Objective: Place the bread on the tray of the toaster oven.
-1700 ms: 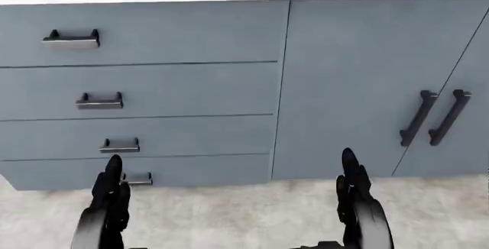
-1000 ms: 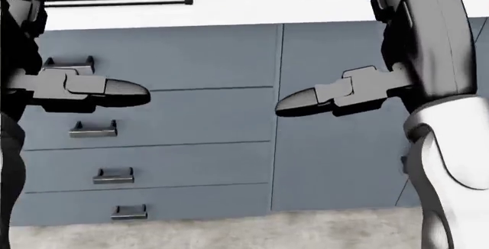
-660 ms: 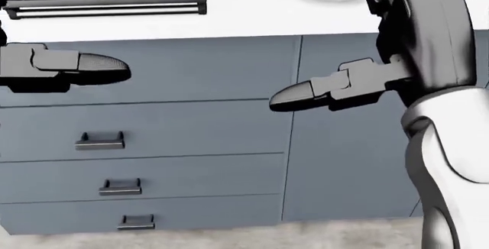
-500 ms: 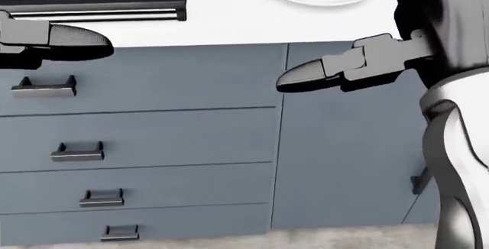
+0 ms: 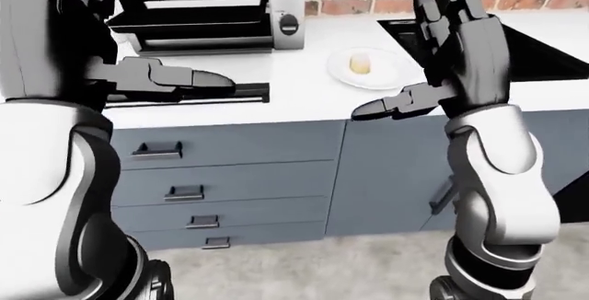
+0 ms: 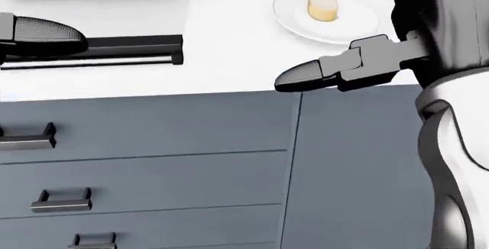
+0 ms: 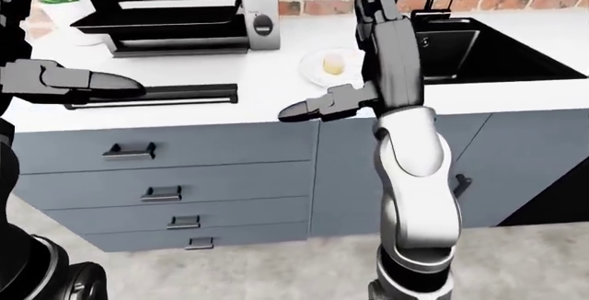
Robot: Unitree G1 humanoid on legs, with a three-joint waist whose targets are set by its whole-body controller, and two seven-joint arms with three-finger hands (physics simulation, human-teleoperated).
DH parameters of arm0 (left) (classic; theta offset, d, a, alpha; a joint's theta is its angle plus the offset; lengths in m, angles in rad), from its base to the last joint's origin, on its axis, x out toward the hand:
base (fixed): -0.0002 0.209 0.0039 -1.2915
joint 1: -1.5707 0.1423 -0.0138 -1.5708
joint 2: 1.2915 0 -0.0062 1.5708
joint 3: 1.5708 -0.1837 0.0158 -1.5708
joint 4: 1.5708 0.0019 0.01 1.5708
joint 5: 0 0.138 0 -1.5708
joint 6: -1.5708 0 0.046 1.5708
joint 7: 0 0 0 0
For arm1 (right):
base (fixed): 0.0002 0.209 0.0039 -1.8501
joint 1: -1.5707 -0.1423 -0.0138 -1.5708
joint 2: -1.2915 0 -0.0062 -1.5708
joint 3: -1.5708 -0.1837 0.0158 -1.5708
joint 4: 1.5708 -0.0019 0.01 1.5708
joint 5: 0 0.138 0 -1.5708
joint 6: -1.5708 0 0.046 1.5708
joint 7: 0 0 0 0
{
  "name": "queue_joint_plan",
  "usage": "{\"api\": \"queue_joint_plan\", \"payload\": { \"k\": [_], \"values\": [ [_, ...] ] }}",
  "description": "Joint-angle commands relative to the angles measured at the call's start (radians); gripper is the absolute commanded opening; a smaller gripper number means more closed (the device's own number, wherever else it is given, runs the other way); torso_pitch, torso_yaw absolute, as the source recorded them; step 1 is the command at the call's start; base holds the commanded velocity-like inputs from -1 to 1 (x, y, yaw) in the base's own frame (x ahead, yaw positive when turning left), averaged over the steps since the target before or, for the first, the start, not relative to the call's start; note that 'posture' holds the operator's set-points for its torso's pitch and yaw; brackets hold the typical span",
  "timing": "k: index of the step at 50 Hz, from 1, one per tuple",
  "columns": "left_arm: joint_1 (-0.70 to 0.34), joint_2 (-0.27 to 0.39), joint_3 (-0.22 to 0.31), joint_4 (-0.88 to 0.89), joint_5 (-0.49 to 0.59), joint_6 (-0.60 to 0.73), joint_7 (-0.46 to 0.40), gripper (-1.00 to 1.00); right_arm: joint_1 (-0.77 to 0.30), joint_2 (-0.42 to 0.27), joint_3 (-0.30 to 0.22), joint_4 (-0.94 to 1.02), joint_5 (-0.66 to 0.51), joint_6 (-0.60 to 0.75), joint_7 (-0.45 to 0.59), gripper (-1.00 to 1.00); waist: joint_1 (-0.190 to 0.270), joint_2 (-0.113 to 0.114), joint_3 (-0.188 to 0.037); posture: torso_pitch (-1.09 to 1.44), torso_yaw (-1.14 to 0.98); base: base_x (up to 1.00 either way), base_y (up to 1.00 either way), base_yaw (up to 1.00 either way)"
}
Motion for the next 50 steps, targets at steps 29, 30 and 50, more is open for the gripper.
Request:
{"api": "queue_joint_plan", "payload": {
  "k": [29,30,50],
  "values": [
    [-0.032,0.012,-0.007,-0.014,0.023,-0.015,-0.021,1.0,-0.021,-0.005,-0.002,-0.028,-0.045,-0.018,0.021,1.0,-0.016,-0.045,-0.012,0.0,0.0,0.03,0.0,0.09],
    [-0.029,0.012,-0.01,-0.013,0.026,-0.018,-0.024,1.0,-0.018,-0.004,0.001,-0.028,-0.047,-0.021,0.022,1.0,-0.021,-0.087,-0.027,0.0,0.0,0.06,0.0,0.27],
    [-0.015,0.007,-0.008,-0.022,0.055,-0.023,-0.048,1.0,-0.012,0.005,0.003,-0.022,-0.076,-0.033,0.028,1.0,-0.028,0.045,-0.021,0.0,0.0,0.08,0.02,0.16]
  ]
}}
